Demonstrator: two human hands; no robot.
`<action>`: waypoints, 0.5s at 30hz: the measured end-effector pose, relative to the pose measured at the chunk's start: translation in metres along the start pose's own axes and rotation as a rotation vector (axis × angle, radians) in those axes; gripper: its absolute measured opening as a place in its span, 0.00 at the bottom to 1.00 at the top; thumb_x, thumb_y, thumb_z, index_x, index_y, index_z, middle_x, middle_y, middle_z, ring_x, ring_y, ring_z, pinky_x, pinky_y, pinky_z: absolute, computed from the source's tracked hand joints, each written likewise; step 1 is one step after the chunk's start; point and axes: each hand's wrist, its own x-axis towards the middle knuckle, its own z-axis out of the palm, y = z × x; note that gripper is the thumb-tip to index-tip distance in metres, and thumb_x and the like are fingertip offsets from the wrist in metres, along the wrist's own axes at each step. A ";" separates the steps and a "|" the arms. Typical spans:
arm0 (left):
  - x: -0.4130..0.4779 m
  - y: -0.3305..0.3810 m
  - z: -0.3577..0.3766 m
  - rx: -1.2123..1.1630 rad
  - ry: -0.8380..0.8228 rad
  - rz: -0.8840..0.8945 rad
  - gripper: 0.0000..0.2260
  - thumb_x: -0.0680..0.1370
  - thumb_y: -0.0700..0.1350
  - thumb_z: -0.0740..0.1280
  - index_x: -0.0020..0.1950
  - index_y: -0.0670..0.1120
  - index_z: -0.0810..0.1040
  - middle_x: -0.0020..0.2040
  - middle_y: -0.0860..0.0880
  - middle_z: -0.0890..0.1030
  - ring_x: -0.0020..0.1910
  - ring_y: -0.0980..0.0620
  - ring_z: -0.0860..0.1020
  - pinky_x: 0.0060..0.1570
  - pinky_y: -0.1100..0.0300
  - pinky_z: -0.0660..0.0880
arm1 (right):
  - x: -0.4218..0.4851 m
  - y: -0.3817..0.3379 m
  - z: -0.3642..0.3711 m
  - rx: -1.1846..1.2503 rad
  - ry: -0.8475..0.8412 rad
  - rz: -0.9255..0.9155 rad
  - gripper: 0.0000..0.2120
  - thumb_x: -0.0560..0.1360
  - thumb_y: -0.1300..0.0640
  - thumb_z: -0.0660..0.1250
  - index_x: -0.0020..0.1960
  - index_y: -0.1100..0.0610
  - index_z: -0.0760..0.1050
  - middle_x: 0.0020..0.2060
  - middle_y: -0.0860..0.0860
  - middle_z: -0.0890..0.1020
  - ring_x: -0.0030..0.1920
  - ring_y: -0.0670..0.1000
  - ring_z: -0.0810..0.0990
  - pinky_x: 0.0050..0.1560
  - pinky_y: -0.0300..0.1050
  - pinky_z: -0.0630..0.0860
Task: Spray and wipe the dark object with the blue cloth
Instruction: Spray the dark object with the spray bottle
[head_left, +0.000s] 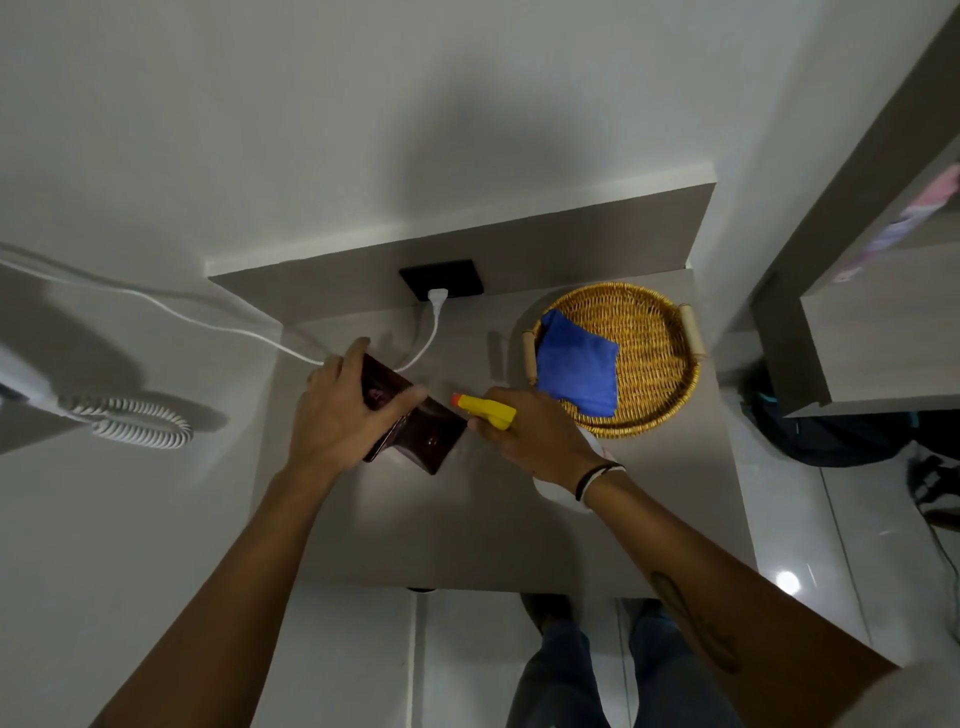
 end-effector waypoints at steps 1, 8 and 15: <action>-0.003 -0.002 -0.001 -0.011 -0.013 0.061 0.46 0.72 0.74 0.70 0.83 0.52 0.63 0.71 0.42 0.75 0.71 0.39 0.73 0.69 0.37 0.74 | -0.001 0.000 -0.001 -0.005 0.004 -0.005 0.11 0.83 0.49 0.68 0.46 0.54 0.77 0.35 0.46 0.77 0.34 0.47 0.76 0.37 0.48 0.75; -0.006 -0.017 0.004 -0.205 0.050 -0.032 0.33 0.71 0.71 0.73 0.72 0.57 0.75 0.64 0.46 0.75 0.61 0.46 0.77 0.62 0.50 0.76 | -0.003 -0.004 -0.006 -0.007 -0.013 -0.087 0.09 0.81 0.50 0.70 0.45 0.54 0.78 0.36 0.50 0.82 0.36 0.52 0.80 0.36 0.51 0.76; -0.008 -0.041 0.011 -0.781 -0.013 -0.201 0.19 0.75 0.66 0.70 0.59 0.56 0.82 0.60 0.42 0.82 0.59 0.44 0.83 0.63 0.41 0.81 | 0.000 -0.017 0.000 0.001 -0.028 -0.174 0.10 0.81 0.48 0.70 0.47 0.55 0.80 0.37 0.49 0.81 0.37 0.51 0.80 0.39 0.51 0.77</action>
